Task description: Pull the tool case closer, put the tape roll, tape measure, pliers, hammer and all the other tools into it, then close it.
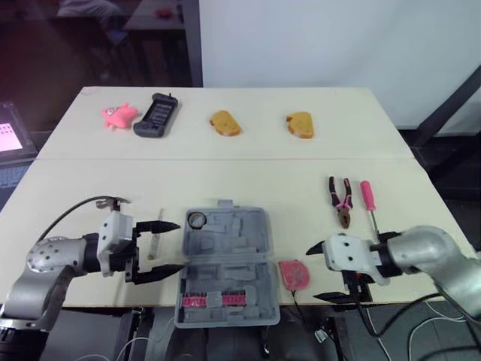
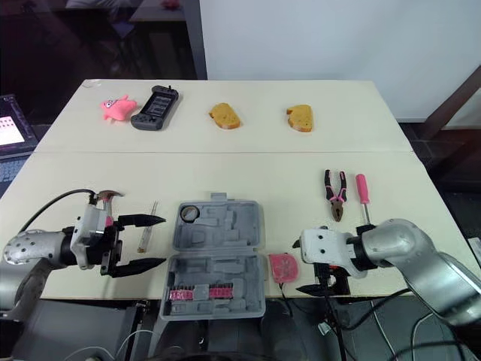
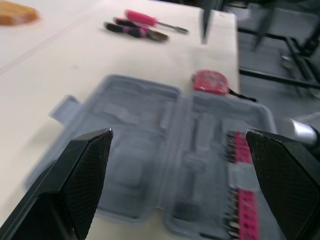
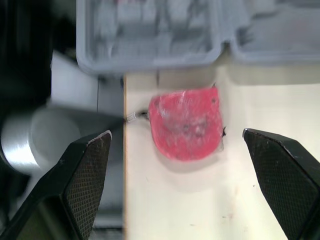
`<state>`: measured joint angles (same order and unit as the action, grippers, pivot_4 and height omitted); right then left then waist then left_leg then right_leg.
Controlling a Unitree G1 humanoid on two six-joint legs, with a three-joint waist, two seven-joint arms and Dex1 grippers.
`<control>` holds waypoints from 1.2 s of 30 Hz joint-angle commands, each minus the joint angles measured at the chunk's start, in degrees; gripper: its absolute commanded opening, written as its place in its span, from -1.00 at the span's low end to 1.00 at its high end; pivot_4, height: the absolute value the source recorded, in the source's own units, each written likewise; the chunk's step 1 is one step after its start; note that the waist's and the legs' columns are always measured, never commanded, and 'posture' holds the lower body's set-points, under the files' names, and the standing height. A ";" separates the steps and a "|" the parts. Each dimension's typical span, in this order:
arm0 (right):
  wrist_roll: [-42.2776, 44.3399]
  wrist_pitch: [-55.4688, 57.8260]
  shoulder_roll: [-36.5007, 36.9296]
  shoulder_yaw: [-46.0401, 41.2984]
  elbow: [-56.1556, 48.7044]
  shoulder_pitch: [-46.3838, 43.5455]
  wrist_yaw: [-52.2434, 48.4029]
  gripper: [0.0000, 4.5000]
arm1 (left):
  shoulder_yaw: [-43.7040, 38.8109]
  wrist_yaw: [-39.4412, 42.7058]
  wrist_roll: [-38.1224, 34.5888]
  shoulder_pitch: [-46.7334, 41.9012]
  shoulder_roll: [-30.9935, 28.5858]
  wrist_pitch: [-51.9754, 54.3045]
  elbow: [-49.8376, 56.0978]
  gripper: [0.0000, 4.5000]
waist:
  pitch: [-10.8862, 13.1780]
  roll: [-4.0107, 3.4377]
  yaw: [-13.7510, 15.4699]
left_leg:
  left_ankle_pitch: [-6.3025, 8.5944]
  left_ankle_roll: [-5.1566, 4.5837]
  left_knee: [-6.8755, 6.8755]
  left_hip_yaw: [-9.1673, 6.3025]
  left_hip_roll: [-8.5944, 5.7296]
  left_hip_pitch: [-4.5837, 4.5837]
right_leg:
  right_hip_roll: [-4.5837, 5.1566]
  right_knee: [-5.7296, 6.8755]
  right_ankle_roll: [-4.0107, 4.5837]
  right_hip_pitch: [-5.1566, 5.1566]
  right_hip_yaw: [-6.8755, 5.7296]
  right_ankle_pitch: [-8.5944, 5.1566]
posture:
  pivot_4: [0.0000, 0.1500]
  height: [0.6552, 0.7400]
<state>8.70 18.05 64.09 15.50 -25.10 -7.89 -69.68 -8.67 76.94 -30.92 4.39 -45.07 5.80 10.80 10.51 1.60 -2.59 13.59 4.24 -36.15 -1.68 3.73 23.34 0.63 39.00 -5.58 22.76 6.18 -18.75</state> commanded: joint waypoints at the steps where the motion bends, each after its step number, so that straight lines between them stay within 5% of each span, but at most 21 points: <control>1: -4.86 -5.89 -2.72 4.78 4.40 -3.87 -2.90 0.98 | -2.07 1.15 -0.70 2.14 -1.49 -1.25 3.17 1.00 | 0.02 -0.02 0.04 | 0.00 0.00 0.01 -0.02 0.00 0.00 | 0.00 0.00 0.00 0.00 -0.02 0.00 | 1.00 1.00; 15: -13.17 -7.19 -12.10 9.09 13.86 -8.00 -0.99 0.98 | -5.77 1.25 -2.14 9.74 -2.53 -2.07 9.35 1.00 | 0.09 -0.11 0.06 | -0.01 0.01 -0.16 -0.01 0.00 -0.07 | 0.00 0.02 0.25 -0.12 0.00 -0.03 | 1.00 1.00; 30: -15.68 -6.29 -14.33 10.23 16.07 -7.38 -0.73 0.98 | -5.57 1.26 -1.98 9.60 -2.44 -3.36 9.12 1.00 | 0.09 -0.11 0.06 | -0.01 0.01 -0.15 -0.02 0.00 -0.08 | 0.00 0.04 0.24 -0.12 -0.01 -0.02 | 1.00 1.00; 34: -15.56 -6.42 -14.37 9.91 16.09 -6.88 -0.18 0.39 | -5.41 1.29 -1.85 8.84 -2.41 -3.47 8.42 1.00 | 0.08 -0.10 0.06 | -0.01 0.01 -0.15 -0.02 0.00 -0.11 | 0.00 0.05 0.24 -0.16 -0.01 -0.02 | 1.00 1.00; 36: -15.30 -6.51 -14.24 9.72 15.76 -6.53 -0.11 0.28 | -5.34 1.34 -1.74 8.34 -2.39 -3.54 7.92 1.00 | 0.08 -0.10 0.06 | -0.01 0.01 -0.14 -0.02 0.00 -0.11 | 0.00 0.04 0.20 -0.16 -0.01 0.00 | 1.00 1.00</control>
<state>-6.54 11.49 49.93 25.86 -9.19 -15.26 -69.85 -12.83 77.30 -32.35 13.06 -47.04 4.25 17.98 10.59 1.50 -2.53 13.59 4.26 -36.29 -1.69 3.73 23.23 0.63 39.05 -5.40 22.60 6.17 -18.74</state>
